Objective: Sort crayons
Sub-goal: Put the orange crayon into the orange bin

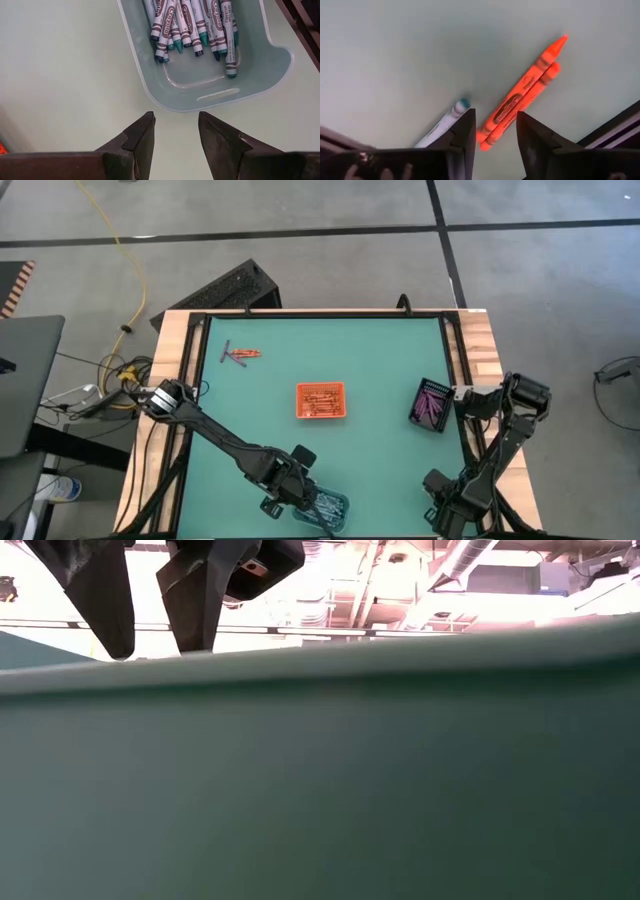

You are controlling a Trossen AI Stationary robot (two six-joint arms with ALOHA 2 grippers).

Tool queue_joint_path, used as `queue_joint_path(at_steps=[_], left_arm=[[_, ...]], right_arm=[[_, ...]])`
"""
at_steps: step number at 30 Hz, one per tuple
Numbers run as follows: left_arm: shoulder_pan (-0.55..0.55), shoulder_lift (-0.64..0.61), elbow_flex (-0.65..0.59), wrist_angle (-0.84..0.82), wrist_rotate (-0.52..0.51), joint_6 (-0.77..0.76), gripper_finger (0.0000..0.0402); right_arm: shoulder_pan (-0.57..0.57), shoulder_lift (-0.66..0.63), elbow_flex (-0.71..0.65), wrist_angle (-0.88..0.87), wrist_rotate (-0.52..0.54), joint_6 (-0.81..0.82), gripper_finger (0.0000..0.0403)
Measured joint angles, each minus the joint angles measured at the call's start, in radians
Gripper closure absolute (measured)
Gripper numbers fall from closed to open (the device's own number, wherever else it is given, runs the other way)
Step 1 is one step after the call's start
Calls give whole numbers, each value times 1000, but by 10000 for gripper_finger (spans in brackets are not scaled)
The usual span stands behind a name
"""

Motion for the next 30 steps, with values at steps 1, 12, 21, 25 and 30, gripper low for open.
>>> queue_joint_path(at_steps=[1,12,21,25,30], left_arm=[[0,0,0,0,0,-1,260],[0,0,0,0,0,-7,260],[0,0,0,-1,0,-7,260],[0,0,0,0,0,2,260],[0,0,0,0,0,2,260]], right_arm=[[0,0,0,4,0,3,271],[-9,0,0,55,81,9,326],[-9,-2,0,34,85,10,346],[4,-2,0,-10,85,42,346],[27,-2,0,-26,85,81,347]])
